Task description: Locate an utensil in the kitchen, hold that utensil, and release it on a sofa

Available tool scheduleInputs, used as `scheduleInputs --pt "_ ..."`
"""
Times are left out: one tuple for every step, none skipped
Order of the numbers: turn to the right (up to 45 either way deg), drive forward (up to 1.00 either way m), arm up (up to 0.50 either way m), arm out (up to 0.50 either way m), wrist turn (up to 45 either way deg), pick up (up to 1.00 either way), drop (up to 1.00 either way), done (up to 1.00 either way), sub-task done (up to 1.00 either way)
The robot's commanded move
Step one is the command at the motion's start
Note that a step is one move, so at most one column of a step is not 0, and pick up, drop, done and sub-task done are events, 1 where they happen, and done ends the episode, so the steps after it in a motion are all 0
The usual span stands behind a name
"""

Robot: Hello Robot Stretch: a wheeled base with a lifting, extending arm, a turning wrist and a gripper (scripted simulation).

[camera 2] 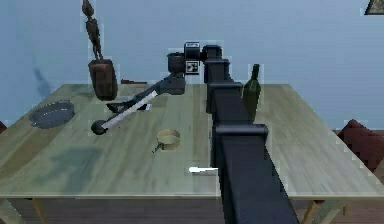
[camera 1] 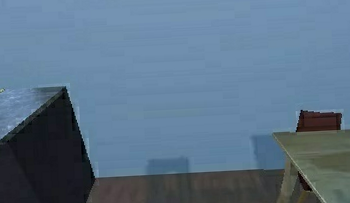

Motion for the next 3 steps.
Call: scheduleInputs --pt "0.0 0.0 0.0 0.0 45.0 0.0 0.0 0.0 0.0" --pt "0.0 0.0 0.0 0.0 6.0 0.0 0.0 0.0 0.0" --pt "0.0 0.0 -0.24 0.0 0.0 0.0 0.0 0.0 0.0"
